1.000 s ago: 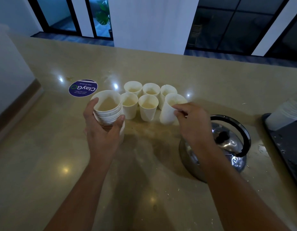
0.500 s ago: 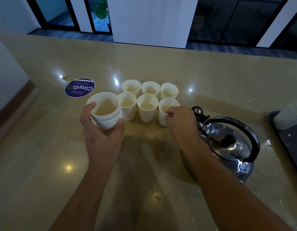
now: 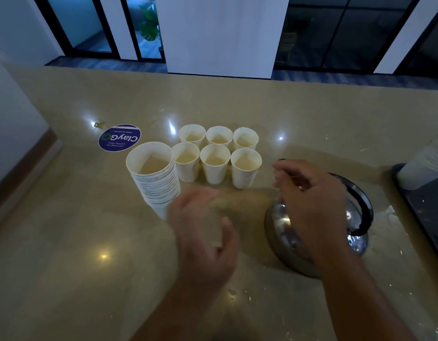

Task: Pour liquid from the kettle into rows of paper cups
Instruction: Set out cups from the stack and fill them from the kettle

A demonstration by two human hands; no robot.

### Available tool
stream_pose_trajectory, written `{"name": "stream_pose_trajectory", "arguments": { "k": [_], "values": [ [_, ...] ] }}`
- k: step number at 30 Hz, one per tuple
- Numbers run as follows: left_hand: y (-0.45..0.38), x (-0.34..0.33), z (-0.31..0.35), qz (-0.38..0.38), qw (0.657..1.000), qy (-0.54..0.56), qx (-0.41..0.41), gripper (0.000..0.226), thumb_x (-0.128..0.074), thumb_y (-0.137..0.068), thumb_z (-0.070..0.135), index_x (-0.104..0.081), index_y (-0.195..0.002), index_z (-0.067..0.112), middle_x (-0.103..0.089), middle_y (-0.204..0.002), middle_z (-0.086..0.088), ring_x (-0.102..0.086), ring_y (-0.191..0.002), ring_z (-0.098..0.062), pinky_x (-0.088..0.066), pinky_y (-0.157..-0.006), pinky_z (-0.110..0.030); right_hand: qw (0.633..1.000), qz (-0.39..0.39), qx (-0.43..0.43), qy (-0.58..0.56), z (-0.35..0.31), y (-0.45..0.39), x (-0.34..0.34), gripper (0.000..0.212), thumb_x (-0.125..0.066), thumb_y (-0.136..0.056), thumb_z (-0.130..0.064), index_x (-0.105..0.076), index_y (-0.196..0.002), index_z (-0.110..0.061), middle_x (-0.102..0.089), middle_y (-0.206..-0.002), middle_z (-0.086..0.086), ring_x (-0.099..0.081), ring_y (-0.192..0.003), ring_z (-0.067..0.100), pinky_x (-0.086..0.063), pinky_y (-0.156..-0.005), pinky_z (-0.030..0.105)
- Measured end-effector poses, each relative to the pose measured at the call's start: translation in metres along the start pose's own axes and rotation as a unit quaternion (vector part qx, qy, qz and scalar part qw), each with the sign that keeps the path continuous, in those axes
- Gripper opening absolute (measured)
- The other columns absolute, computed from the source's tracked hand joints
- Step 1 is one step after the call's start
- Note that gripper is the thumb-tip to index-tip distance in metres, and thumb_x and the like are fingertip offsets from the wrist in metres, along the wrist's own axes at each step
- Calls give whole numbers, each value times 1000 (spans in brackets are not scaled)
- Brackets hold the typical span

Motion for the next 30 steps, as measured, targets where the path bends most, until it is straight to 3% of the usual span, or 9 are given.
{"name": "stream_pose_trajectory", "arguments": {
  "k": [3, 7, 10, 13, 18, 22, 24, 27, 30],
  "values": [
    [5, -39, -2, -154, 984, 14, 93, 38, -58, -80, 15, -62, -117, 22, -57, -114, 12, -55, -109, -10, -49, -91, -43, 996, 75, 47, 25, -2, -3, 23, 16, -69, -93, -14, -75, -98, -28, -69, -86, -24, -65, -80, -8, -43, -71, 2],
    [-2, -73, -3, -262, 955, 12, 141, 39, -56, -85, 23, -63, -123, 26, -56, -118, 19, -52, -108, 4, -41, -90, -11, 991, 108, 53, 65, 8, -11, 50, 17, -69, -91, -15, -74, -96, -32, -68, -88, -18, -63, -80, 0, -42, -73, 5],
    [-12, -92, 5, -296, 947, -7, 123, 46, -48, -87, 33, -62, -129, 20, -58, -129, 10, -50, -119, -2, -31, -96, -6, 988, 78, 34, 130, 25, -13, 52, 23, -70, -88, -12, -72, -93, -34, -66, -90, -19, -60, -90, 5, -40, -79, 14],
    [-17, -110, 8, -324, 938, -19, 125, 49, -58, -93, 16, -53, -142, 17, -49, -145, 7, -38, -136, -5, -23, -106, -12, 982, 104, 51, 151, 33, -7, 51, 18, -70, -89, -9, -76, -97, -24, -68, -93, -10, -61, -95, 16, -38, -80, 24],
    [-30, -130, 12, -333, 935, -11, 121, 47, -56, -94, 14, -54, -141, 20, -56, -141, 4, -45, -132, -9, -26, -102, -13, 986, 124, -15, 111, 44, -14, 62, 11, -69, -93, -26, -74, -103, -27, -66, -101, -10, -62, -98, 14, -41, -81, 25],
    [-41, -137, 10, -357, 925, -23, 130, 44, -55, -96, 14, -58, -139, 21, -61, -137, 5, -50, -126, -7, -27, -94, -6, 991, 78, -82, 71, 61, -13, 68, 12, -68, -93, -42, -74, -97, -32, -71, -90, -16, -65, -86, 1, -41, -69, 12],
    [-45, -138, 9, -361, 922, -21, 136, 43, -54, -95, 11, -61, -136, 21, -63, -135, 6, -52, -124, -4, -27, -90, -1, 993, 73, -77, 60, 59, -11, 69, 9, -70, -91, -41, -75, -94, -34, -70, -85, -20, -64, -82, -4, -43, -68, 13],
    [-46, -140, 9, -369, 918, -15, 143, 42, -52, -94, 8, -64, -133, 19, -65, -132, 5, -55, -124, -6, -36, -97, -13, 994, 77, -75, 27, 60, -9, 71, 5, -76, -84, -40, -74, -88, -42, -71, -81, -25, -66, -79, -7, -47, -69, 10],
    [-47, -141, 8, -373, 918, -15, 137, 43, -51, -92, 4, -67, -129, 18, -68, -128, 4, -58, -119, -6, -42, -96, -14, 994, 76, -82, 3, 60, -9, 72, 11, -80, -80, -40, -72, -84, -45, -71, -77, -28, -67, -78, -7, -47, -64, 5]
  ]
}}
Point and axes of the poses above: each hand's wrist, its own y-axis away from the middle knuckle, its own x-axis out of the back of the hand, z = x × y, the point moved 5 cm from there along -y, towards the middle knuckle
